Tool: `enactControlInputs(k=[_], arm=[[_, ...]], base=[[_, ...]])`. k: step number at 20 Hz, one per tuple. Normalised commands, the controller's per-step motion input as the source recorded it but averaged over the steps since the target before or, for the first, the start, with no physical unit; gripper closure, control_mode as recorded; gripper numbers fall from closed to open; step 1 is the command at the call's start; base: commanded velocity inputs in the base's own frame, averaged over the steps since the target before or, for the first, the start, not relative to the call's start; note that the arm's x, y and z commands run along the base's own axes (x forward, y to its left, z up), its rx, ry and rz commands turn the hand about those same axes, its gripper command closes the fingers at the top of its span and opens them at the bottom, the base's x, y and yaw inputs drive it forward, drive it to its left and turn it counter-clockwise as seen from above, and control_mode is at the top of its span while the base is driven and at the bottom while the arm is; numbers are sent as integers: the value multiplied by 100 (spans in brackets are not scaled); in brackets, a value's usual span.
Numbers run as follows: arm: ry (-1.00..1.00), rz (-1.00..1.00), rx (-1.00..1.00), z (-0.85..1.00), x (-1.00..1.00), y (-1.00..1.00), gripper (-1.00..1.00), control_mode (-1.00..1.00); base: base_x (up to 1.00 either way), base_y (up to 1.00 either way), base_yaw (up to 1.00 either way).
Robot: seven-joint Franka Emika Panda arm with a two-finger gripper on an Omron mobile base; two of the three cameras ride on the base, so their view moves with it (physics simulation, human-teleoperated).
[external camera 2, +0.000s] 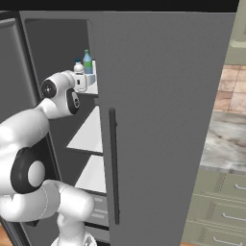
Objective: Take the bottled waters from the counter and place them in the freezer to freeze. Close the freezer door after placing the bottles.
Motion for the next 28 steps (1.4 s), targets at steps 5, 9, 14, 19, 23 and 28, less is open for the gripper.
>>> enactControlInputs(k=[5,9,14,19,23,28], arm=[[0,0,0,-13,0,0,100,-100],[0,0,0,-1,0,0,100,-100],[0,0,0,-2,0,0,-100,-100],[0,0,0,0,0,0,-100,-100],[0,0,0,0,-4,0,-100,-100],[0,0,0,12,-43,0,-100,-100]], base=[[0,0,0],[0,0,0],[0,0,0],[0,0,0],[0,0,0],[0,0,0]])
